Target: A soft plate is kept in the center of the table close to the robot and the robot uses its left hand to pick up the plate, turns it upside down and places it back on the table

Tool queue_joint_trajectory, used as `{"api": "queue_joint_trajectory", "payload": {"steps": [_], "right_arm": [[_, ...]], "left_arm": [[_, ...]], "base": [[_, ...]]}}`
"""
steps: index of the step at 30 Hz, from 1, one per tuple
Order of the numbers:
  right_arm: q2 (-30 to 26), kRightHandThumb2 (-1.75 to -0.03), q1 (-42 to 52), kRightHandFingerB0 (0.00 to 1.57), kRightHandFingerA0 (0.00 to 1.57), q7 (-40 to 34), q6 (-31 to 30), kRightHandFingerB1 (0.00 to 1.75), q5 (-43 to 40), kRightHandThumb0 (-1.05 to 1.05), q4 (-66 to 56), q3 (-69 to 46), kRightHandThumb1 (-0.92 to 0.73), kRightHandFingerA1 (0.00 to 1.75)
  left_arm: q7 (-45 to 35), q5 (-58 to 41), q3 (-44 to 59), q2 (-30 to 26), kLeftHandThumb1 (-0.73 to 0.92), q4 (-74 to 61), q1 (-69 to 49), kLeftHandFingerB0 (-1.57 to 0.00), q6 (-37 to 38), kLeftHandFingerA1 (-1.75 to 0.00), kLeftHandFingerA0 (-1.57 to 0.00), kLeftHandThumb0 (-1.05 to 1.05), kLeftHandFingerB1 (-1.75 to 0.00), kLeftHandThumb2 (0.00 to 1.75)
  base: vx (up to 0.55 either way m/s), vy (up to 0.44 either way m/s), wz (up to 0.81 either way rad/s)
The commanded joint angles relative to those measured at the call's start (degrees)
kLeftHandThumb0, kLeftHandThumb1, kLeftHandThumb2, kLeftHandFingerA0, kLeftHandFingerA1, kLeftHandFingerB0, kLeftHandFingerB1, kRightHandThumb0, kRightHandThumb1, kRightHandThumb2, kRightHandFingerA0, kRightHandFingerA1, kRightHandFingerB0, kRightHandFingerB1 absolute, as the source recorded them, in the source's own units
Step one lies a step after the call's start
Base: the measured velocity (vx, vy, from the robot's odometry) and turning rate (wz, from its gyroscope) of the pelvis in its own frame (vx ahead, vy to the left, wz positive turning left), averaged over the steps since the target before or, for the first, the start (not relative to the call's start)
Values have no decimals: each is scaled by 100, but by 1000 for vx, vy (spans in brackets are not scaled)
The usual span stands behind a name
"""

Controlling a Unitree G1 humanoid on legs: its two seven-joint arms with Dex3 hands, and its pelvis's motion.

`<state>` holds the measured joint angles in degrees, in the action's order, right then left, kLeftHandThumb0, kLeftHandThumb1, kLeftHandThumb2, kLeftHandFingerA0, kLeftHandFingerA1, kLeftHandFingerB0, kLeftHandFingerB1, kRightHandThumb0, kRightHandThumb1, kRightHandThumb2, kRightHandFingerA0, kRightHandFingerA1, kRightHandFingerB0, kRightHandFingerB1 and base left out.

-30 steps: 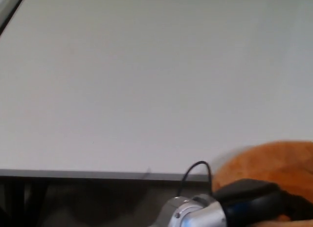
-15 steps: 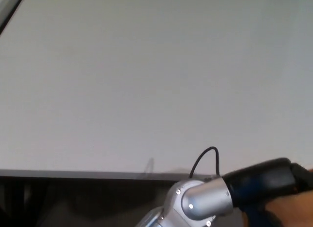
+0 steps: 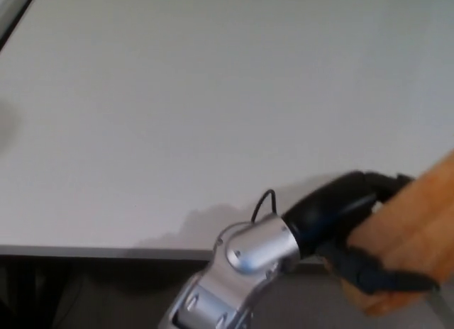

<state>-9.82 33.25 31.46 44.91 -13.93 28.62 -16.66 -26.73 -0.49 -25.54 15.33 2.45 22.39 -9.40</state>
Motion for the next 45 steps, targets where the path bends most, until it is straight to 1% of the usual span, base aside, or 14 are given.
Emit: {"api": "queue_joint_trajectory", "payload": {"steps": [1,2,7,8,10,12,16,17,29,30,31,32,34,45], "right_arm": [[-228,-63,-68,32,76,207,-275,31,-228,-62,390,-43,-74,42],[-244,-92,-58,26,69,206,-219,45,-199,-68,390,-37,-63,58],[-266,-92,11,26,68,228,-163,46,-166,-64,282,3,-64,58],[-285,-63,12,31,73,188,-173,31,-121,-57,325,-7,-75,42],[-300,-93,-34,24,65,144,-168,45,-76,-64,393,-14,-64,58],[-328,-64,-76,31,74,146,-108,31,-52,-57,462,-23,-74,42],[-369,-94,-59,25,63,80,-106,47,49,-62,403,-11,-64,58],[-370,-64,-75,32,72,55,-108,31,81,-57,391,-2,-76,42],[-354,-64,-135,34,74,102,-148,33,28,-56,386,22,-75,42],[-381,-94,-99,26,65,110,-211,47,39,-64,324,33,-64,58],[-389,-94,-94,26,65,111,-224,47,42,-64,317,34,-64,58],[-389,-94,-102,27,65,116,-204,48,41,-62,303,38,-63,59],[-406,-63,-203,34,75,134,-155,32,41,-59,465,28,-75,42],[-415,-63,-332,36,75,290,-173,33,-107,-55,575,19,-74,42]], "left_arm": [[1639,-4137,2396,3201,55,313,-144,-75,-350,-175,-103,-29,-175,71],[1727,-4388,2572,3291,58,401,-117,-77,-187,-175,-101,-27,-175,72],[2109,-5055,3105,3441,61,504,30,-67,174,-175,-96,-28,-175,73],[2111,-5379,3331,3448,64,603,70,-62,301,-175,-93,-28,-175,69],[2226,-5634,3540,3453,62,685,125,-58,443,-175,-94,-27,-175,66],[2420,-5764,3659,3516,62,714,156,-58,641,-175,-95,-26,-175,66],[2839,-5910,3974,3515,65,820,170,-57,1054,-175,-96,-30,-175,70],[2912,-5956,4080,3470,65,885,220,-61,1143,-175,-94,-30,-175,73],[4392,-6021,4588,3554,73,1096,531,-49,1785,-175,-92,-31,-175,61],[4571,-6033,4646,3550,55,1126,543,-79,1816,-143,-118,-46,-122,92],[4593,-6037,4661,3546,55,1135,550,-79,1814,-143,-118,-46,-122,92],[4717,-6032,4702,3534,74,1150,578,-46,1838,-175,-93,-32,-169,61],[4906,-5960,4763,3511,55,1220,560,-68,1881,-145,-122,-44,-116,91],[5833,-5785,4897,3225,57,1583,630,-77,1849,-146,-123,-43,-121,91]], "base": [[0,0,0],[0,0,0],[0,0,0],[0,0,0],[0,0,0],[0,0,0],[0,0,0],[0,0,0],[0,0,0],[0,0,0],[0,0,0],[0,0,0],[0,0,0],[0,0,0]]}}
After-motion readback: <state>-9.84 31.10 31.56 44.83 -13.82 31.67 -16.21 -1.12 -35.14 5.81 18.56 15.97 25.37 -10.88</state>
